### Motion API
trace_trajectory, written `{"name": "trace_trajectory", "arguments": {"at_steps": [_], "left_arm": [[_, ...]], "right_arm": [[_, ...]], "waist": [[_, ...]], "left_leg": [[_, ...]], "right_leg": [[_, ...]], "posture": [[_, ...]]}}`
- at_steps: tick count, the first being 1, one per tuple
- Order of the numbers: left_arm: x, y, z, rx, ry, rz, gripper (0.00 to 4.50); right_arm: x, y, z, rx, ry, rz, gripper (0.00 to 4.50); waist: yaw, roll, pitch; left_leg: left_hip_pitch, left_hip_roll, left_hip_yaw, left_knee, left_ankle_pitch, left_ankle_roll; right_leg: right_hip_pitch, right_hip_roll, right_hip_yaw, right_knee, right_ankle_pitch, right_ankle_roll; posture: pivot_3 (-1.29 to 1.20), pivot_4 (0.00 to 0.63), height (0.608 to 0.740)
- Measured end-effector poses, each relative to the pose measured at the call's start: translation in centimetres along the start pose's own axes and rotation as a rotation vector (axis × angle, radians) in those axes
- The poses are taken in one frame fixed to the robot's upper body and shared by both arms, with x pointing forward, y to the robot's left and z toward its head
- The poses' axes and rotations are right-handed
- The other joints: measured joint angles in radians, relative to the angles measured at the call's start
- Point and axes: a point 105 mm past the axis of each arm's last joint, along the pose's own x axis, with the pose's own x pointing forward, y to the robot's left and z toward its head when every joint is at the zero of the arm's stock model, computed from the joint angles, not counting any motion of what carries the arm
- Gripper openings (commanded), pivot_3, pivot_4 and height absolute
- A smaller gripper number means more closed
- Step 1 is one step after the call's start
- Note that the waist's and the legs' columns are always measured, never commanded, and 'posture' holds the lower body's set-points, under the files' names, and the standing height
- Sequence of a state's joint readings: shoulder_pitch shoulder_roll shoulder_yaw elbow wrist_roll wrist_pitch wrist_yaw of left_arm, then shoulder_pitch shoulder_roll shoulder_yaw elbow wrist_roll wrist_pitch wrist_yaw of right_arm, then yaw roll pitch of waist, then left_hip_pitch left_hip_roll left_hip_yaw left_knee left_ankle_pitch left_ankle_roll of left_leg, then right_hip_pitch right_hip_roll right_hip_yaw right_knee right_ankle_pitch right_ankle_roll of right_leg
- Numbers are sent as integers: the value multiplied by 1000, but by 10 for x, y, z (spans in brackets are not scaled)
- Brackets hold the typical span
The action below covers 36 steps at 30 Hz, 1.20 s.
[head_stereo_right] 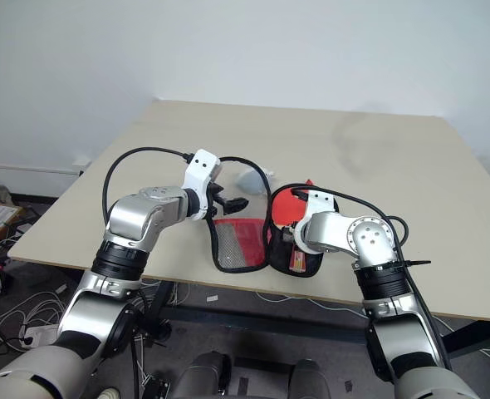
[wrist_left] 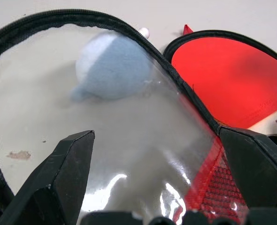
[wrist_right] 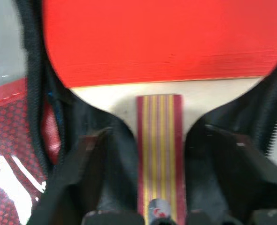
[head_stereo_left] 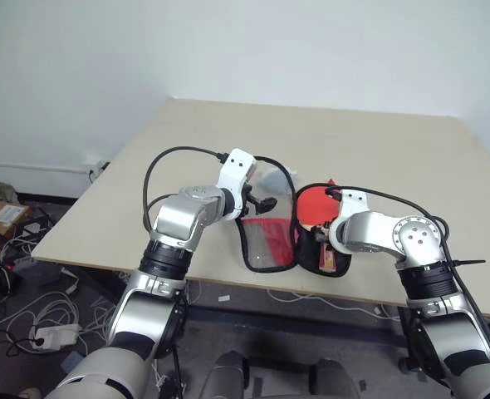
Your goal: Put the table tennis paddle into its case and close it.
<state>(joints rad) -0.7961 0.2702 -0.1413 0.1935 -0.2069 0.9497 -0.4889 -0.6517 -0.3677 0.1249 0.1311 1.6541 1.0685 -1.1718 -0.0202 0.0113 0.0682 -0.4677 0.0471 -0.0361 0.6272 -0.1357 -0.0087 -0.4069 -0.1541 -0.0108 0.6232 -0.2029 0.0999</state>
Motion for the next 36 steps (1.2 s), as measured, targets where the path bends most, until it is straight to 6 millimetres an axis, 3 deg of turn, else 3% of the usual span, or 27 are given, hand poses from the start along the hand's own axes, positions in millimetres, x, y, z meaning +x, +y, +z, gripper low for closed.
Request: {"name": "trace_trajectory", "arguments": {"at_steps": [6, 13, 15, 19, 26, 36], "left_arm": [[-2, 3, 0, 1, 1, 7, 4500], [-3, 4, 0, -3, -1, 11, 4500], [-3, 5, 0, -2, 0, 13, 4500], [-6, 11, 0, -2, 0, 31, 4500], [-6, 11, 1, -7, -3, 33, 4500], [-10, 20, -1, 0, 4, 59, 4500]], "right_arm": [[-10, 4, 10, -105, -62, 61, 3820], [-56, 14, 60, -253, -270, 148, 3820], [-63, 11, 66, -297, -283, 160, 3820], [-55, 2, 59, -324, -219, 159, 3820], [-45, 12, 40, -368, -142, 206, 3820], [-38, -27, 47, -373, -126, 95, 3820]], "waist": [[0, 0, 0], [0, 0, 0], [0, 0, 0], [1, 0, 0], [-1, 0, 0], [-1, -1, 0]], "left_leg": [[-1, 0, 0, 0, 0, 0], [-1, 0, 0, 0, -1, -2], [-1, 0, 0, 0, -1, -2], [-2, 0, 0, 0, -1, -2], [-3, 0, 0, 0, 0, -1], [-3, 0, 0, 0, -1, -2]], "right_leg": [[-1, 0, 0, 0, 0, 0], [-2, 0, 0, 0, 0, 0], [-2, 0, 0, -1, 0, 0], [-2, 0, 0, -1, 0, 0], [-2, 0, 0, 0, 0, 0], [-2, 0, 0, 1, 0, 0]], "posture": [[0, 0, 688], [0, 0, 688], [0, 0, 688], [0, 0, 688], [0, 0, 688], [0, 0, 688]]}}
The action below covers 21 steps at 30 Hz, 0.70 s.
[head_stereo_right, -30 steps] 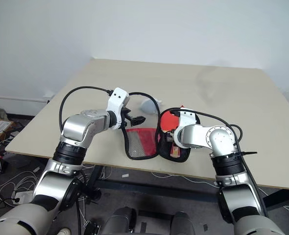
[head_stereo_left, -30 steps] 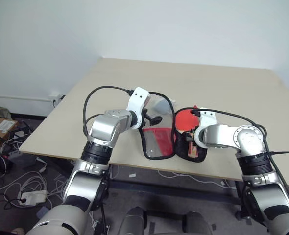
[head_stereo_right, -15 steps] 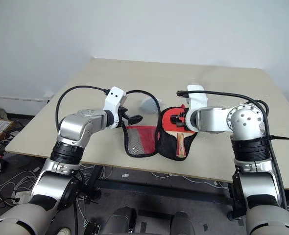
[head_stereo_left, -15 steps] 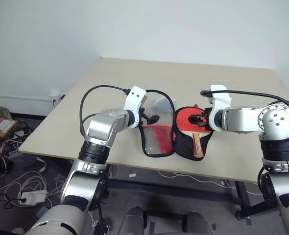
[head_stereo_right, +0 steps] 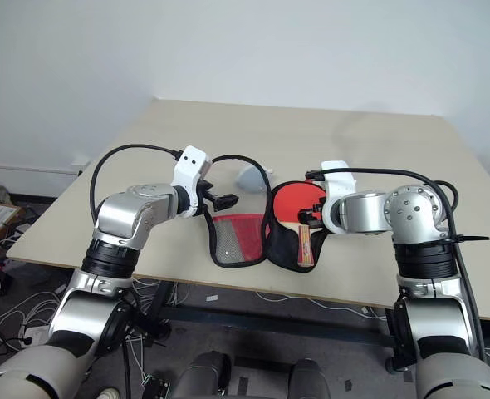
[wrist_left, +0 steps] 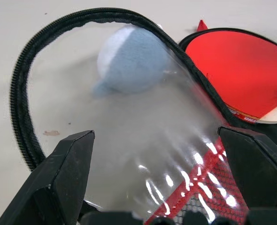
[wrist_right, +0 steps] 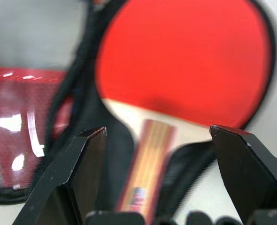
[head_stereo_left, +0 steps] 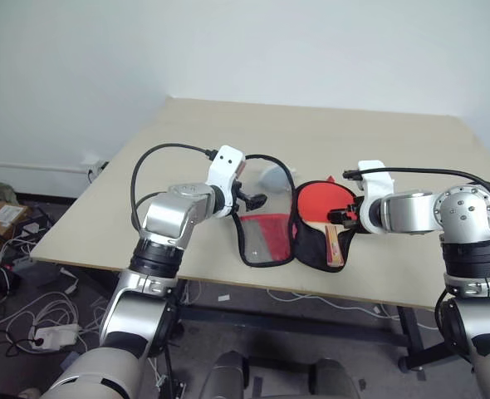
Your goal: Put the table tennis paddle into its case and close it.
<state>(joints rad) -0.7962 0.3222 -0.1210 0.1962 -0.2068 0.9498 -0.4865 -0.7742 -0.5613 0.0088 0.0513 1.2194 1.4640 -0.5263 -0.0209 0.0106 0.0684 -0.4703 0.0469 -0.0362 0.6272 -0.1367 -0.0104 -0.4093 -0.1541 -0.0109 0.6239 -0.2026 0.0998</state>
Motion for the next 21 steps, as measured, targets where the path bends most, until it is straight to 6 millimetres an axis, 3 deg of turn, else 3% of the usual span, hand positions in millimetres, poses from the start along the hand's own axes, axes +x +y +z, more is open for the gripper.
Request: {"name": "trace_trajectory", "arguments": {"at_steps": [3, 8, 13, 16, 21], "left_arm": [[-3, 9, -3, -5, 14, 17, 4500], [-20, 51, -4, -37, 31, 120, 4500], [-30, 82, 3, -22, 14, 207, 4500], [-29, 89, -4, -35, 29, 224, 4500], [-24, 94, -15, -54, 52, 232, 4500]], "right_arm": [[-3, -17, -3, -25, -4, -36, 3820], [-7, -48, -16, -118, -13, -87, 3820], [1, -63, -34, -189, 11, -72, 3820], [8, -66, -46, -187, 49, -50, 3820], [19, -49, -49, -171, 48, 14, 3820]], "waist": [[0, 0, 0], [1, -1, 0], [1, -2, 1], [1, -2, 1], [0, -4, 2]], "left_leg": [[0, 0, 0, 0, 0, 0], [0, 0, 0, 0, 0, -1], [0, 0, 1, 1, 0, -1], [0, 0, 0, 1, 0, -1], [0, 0, 0, 1, 0, -2]], "right_leg": [[0, 0, 0, -1, 0, 0], [-1, 0, 0, -1, 0, 0], [-1, 0, 0, -1, 0, 0], [0, 0, 0, -1, 0, 0], [0, 0, 0, 0, 0, 1]], "posture": [[0, 0, 688], [0, 0, 688], [0, 0, 688], [0, 0, 688], [0, 0, 688]]}}
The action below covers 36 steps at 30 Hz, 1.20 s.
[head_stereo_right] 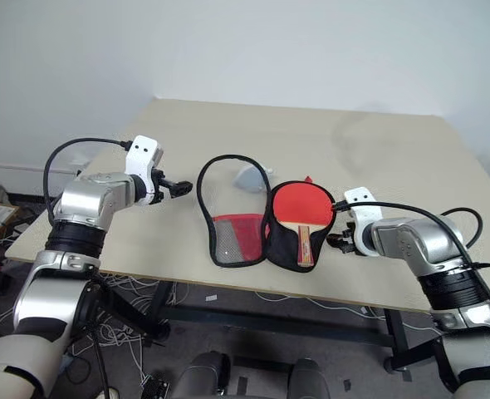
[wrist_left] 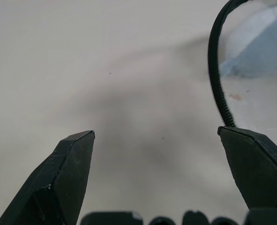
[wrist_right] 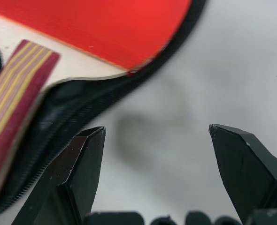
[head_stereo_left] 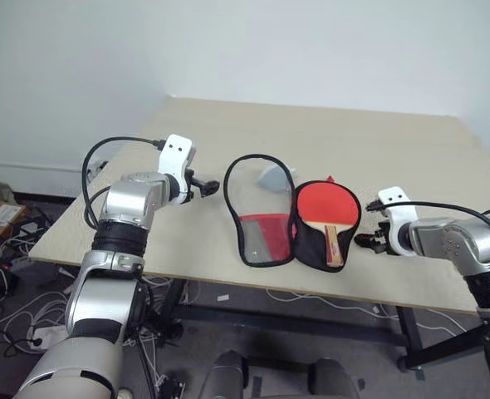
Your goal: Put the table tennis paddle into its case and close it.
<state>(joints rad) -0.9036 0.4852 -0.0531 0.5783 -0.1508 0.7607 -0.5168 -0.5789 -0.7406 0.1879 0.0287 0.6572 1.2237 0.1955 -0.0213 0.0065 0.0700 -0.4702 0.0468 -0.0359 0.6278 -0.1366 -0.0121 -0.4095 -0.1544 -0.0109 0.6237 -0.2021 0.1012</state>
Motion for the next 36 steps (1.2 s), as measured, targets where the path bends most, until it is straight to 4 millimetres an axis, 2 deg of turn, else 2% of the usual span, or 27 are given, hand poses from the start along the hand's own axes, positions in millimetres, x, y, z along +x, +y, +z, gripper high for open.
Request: {"name": "trace_trajectory", "arguments": {"at_steps": [7, 12, 15, 20, 23, 30, 36], "left_arm": [[14, -14, -17, -36, 44, -61, 4500], [22, -35, -26, -105, 55, -191, 4500], [21, -46, -24, -154, 42, -274, 3866], [19, -53, -22, -203, 32, -324, 2125], [19, -61, -22, -224, 24, -356, 2125], [26, -89, -21, -235, 10, -441, 2125], [35, -127, -10, -213, -6, -534, 2125]], "right_arm": [[3, 2, 11, 14, -54, -25, 3820], [-9, 1, 40, 41, -209, -9, 3820], [-18, 2, 55, 27, -280, -10, 3864], [-19, -3, 59, 37, -312, -41, 3864], [-28, -8, 72, 91, -409, -29, 3864], [-69, -16, 112, 139, -692, 22, 3864], [-66, -10, 113, 150, -708, 41, 3864]], "waist": [[4, -2, 0], [2, -2, 0], [1, -3, 0], [1, -3, 0], [2, -3, 0], [1, -3, 0], [3, -3, 0]], "left_leg": [[0, 0, 0, 1, 0, 0], [0, 0, 0, 0, 0, 0], [0, 0, 0, 0, 0, 0], [0, 0, 0, 0, 0, 0], [0, 0, 0, 0, 0, 0], [0, 0, 0, 0, 0, 0], [0, 0, 0, 0, 0, 0]], "right_leg": [[0, 0, 0, 0, 0, 1], [0, 0, 0, 0, 1, 1], [0, 0, 0, 0, 1, 1], [0, 0, 0, 1, 1, 1], [0, 0, 0, 0, 1, 1], [1, 0, 0, 1, 1, 2], [1, 0, 0, 1, 1, 1]], "posture": [[0, 0, 688], [0, 0, 688], [0, 0, 688], [0, 0, 688], [0, 0, 688], [0, 0, 688], [0, 0, 688]]}}
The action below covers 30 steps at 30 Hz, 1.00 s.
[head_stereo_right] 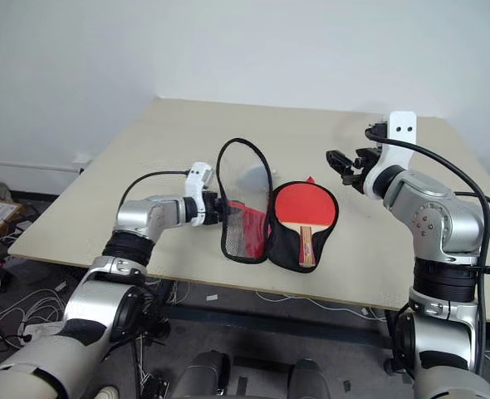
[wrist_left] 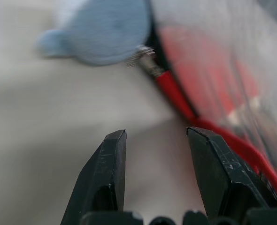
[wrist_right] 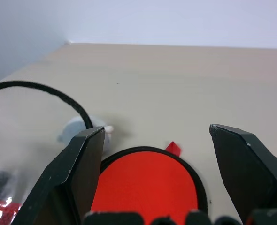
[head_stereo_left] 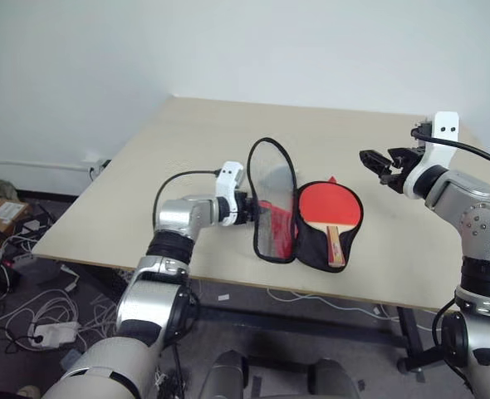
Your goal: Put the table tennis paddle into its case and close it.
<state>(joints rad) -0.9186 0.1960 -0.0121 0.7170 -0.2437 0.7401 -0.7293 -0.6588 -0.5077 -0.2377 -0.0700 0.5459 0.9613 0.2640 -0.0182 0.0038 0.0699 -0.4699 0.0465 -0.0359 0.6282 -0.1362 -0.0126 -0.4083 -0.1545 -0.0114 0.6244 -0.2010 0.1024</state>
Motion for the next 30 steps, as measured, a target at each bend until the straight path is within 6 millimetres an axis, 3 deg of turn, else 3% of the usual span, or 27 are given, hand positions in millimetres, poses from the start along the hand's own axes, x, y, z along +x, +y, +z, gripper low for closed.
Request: {"name": "trace_trajectory", "arguments": {"at_steps": [4, 13, 17, 21, 26, 30], "left_arm": [[20, -23, 9, 29, -10, -55, 2125], [40, -37, 6, 51, 10, -76, 2125], [36, -34, 8, 48, 14, -76, 2125], [21, -30, 19, 26, 7, -86, 2125], [5, -28, 17, -239, 38, -107, 2125], [-2, -36, 23, -274, 36, -114, 2125]], "right_arm": [[2, 3, 0, 27, -25, 0, 3864], [-2, -11, 11, 86, -109, -80, 3864], [-1, -12, 8, 78, -95, -89, 3864], [2, -6, -8, 37, -16, -77, 3864], [5, -6, -20, 27, 30, -81, 3864], [8, -6, -25, 20, 47, -91, 3864]], "waist": [[-1, 0, 0], [-4, 0, 0], [-4, 0, 0], [-4, 0, 0], [-4, 0, 0], [-4, 0, 0]], "left_leg": [[0, 0, 0, 0, 0, 0], [0, 0, 0, 0, 0, 0], [0, 0, 0, 0, 0, 0], [0, 0, 0, 0, 0, 0], [0, 0, -1, 0, 0, 0], [0, 0, -1, 0, 0, 0]], "right_leg": [[0, 0, 0, 0, 0, 0], [0, 0, 0, 0, 0, 0], [-1, 0, 0, 0, 0, 0], [-1, 0, 0, 0, 0, 0], [0, 0, 0, 0, 0, 0], [0, 0, 0, 0, 0, 0]], "posture": [[0, 0, 688], [0, 0, 688], [0, 0, 688], [0, 0, 688], [0, 0, 688], [0, 0, 688]]}}
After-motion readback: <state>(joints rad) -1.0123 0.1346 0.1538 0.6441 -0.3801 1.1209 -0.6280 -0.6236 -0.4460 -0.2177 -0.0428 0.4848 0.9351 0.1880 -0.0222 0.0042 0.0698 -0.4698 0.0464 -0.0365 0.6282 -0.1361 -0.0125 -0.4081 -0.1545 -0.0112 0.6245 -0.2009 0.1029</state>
